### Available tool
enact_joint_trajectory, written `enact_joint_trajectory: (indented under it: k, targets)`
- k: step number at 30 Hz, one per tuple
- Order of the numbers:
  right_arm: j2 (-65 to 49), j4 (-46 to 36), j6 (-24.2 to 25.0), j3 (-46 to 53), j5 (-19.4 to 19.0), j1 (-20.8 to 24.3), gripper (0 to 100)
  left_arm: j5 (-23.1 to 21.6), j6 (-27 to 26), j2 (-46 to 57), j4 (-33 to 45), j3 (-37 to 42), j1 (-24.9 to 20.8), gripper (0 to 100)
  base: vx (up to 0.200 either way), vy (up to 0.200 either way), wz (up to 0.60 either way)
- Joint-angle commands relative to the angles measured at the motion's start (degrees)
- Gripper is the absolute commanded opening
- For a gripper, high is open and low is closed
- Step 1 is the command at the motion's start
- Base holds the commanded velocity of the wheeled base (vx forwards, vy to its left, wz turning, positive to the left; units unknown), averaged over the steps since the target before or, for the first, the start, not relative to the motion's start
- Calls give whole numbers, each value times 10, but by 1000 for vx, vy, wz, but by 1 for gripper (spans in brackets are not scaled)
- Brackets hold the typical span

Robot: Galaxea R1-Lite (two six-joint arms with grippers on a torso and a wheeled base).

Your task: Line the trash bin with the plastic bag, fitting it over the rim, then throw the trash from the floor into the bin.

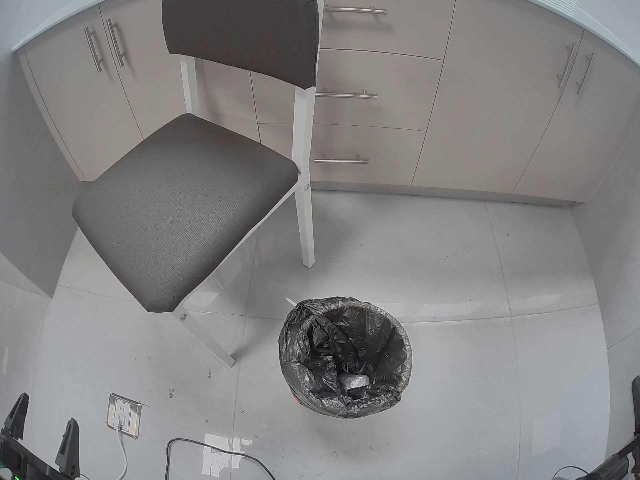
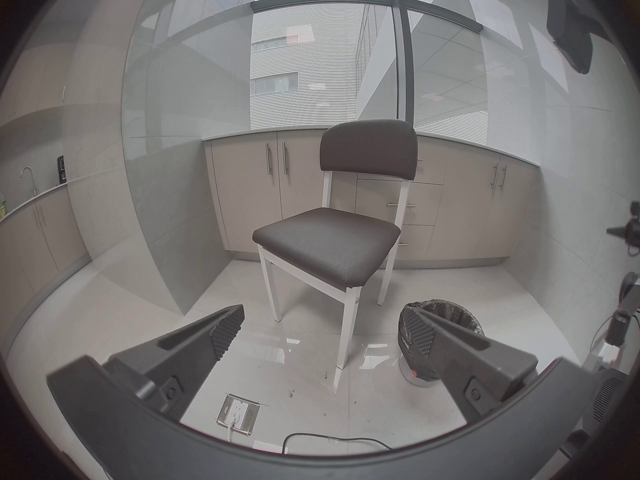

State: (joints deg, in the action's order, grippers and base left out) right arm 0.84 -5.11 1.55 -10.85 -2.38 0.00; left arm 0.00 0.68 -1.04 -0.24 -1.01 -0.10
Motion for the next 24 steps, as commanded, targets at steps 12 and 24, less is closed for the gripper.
enact_joint_trajectory:
  k: [12,24]
  targets:
    - [-8,53,-17,108,20,1,0,0,0,9,0,10,0,100,0,0,0]
    - [-8,53,-16,108,19,1,0,0,0,9,0,10,1,100,0,0,0]
